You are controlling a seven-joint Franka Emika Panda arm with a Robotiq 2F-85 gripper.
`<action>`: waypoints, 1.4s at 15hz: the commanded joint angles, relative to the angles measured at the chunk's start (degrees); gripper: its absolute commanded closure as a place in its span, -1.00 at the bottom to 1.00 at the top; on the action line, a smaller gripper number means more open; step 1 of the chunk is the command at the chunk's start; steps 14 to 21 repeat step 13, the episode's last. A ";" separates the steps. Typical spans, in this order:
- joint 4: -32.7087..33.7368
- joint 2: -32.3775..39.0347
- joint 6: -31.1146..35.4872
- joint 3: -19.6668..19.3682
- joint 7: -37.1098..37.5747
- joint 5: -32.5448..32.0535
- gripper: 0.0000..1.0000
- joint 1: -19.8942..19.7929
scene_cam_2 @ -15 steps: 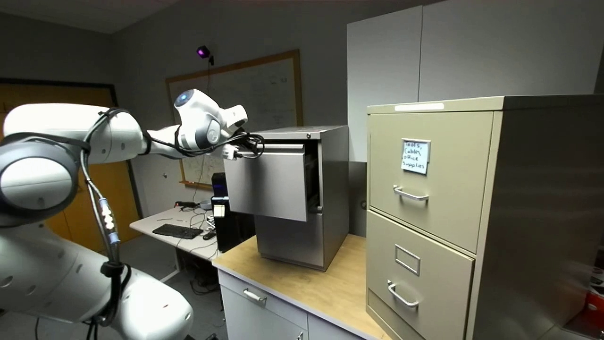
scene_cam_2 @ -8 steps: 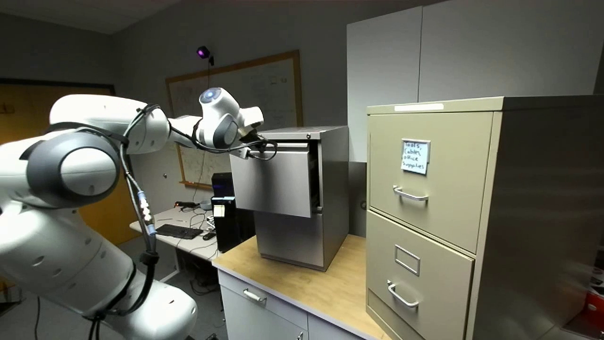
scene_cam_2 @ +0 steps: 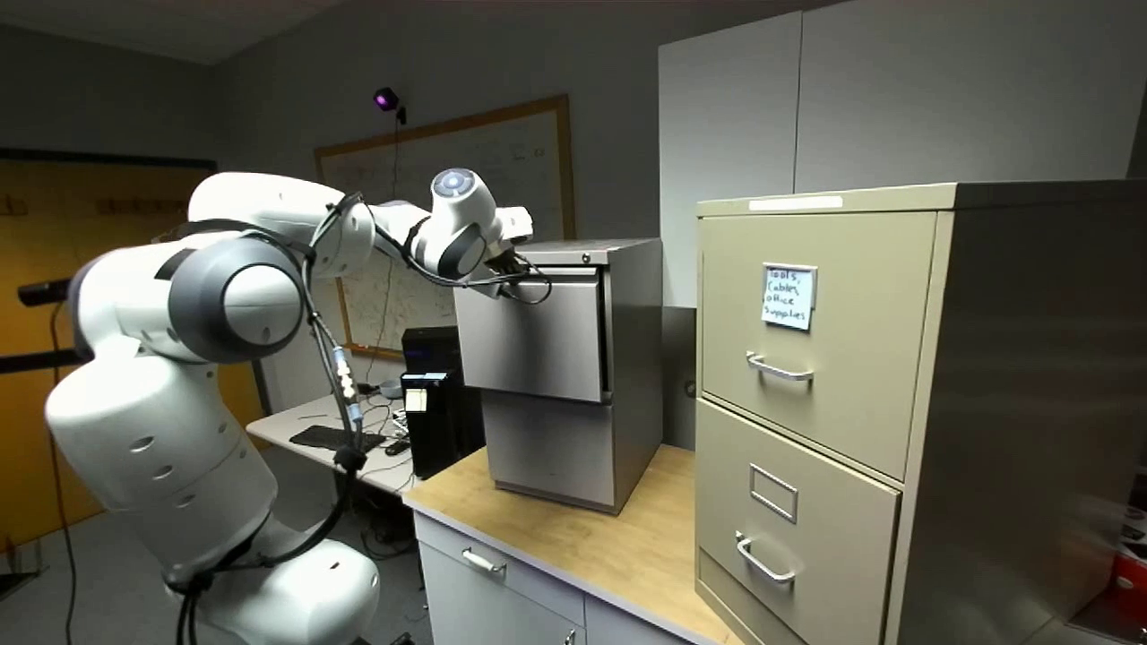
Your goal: Close the top drawer of the cabinet to the left
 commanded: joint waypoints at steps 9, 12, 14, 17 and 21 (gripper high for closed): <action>19.61 14.90 -8.50 0.14 -6.64 9.03 1.00 -3.48; 21.47 15.55 -12.35 0.57 -6.61 8.65 1.00 -4.87; 21.53 15.44 -12.85 0.75 -6.78 8.56 1.00 -5.22; 21.53 15.44 -12.85 0.75 -6.78 8.56 1.00 -5.22; 21.53 15.44 -12.85 0.75 -6.78 8.56 1.00 -5.22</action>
